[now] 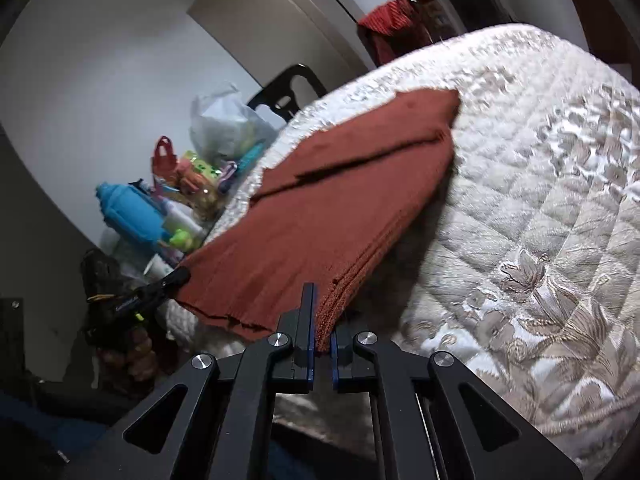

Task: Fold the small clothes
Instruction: 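Grasp the sweater hem with the right gripper and lift it toward the collar, then grasp the hem with the left gripper while the right gripper folds it over the collar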

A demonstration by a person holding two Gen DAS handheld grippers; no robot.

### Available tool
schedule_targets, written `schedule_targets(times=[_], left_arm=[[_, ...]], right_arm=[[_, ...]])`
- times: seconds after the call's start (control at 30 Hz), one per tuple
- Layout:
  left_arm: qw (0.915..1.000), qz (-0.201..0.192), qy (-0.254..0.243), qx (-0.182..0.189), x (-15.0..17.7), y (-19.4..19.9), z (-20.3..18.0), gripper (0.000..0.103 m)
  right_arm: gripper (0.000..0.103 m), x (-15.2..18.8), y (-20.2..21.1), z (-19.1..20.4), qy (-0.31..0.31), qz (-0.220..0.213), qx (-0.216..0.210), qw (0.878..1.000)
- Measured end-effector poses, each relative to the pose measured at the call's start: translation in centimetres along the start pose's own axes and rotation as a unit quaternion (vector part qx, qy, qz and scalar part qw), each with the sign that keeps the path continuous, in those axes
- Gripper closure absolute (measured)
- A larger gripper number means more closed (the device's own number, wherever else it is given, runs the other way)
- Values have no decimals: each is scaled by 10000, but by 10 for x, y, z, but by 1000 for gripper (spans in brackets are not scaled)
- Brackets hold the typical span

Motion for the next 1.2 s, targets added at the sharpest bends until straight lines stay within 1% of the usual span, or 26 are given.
schedule_targets(times=[0.13,0.33,0.5,0.63,0.8,0.9,0.97,1.03,1.1,1.2], left_arm=[[9998,-199,-40,80,-14,3,-1,95],[9990,-429,-68,130,-46,-17,-3,95],[9985,-507,-211,53,-81,-49,-1,95],[9987,-449,-232,-49,-106,-82,5,95],[9994,-184,-159,-240,-131,-136,20,95],[9992,64,-91,-378,-133,-169,31,95],[9983,280,-35,-506,-129,-192,40,95],[9971,504,58,-575,-124,-211,49,95],[9954,687,97,-664,-119,-226,55,95],[9941,785,187,-720,-118,-239,63,95]], right_arm=[[98,-9,9,4,-10,-224,-99,9997],[98,-40,-5,4,22,-441,-192,9988],[98,-81,-32,3,29,-612,-201,9979],[98,-112,-56,-2,25,-630,-141,9979],[98,-149,-97,-22,-192,-545,-18,9983],[98,-160,-126,-41,-409,-382,93,9984],[98,-163,-145,-56,-557,-233,216,9979],[98,-160,-167,-78,-868,15,401,9954],[98,-158,-179,-92,-1051,155,568,9927],[98,-159,-188,-100,-1143,245,612,9913]])
Point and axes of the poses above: each gripper's, at about its wrist camera, not at the fingertips, and y roughly against the way its jaws point, z to its left, x to its underside, the point moved 1 cm from there along -y, roughly the way its jaws point, and after that the axes turned 14 degrees about -z, right-handed, at the moved point
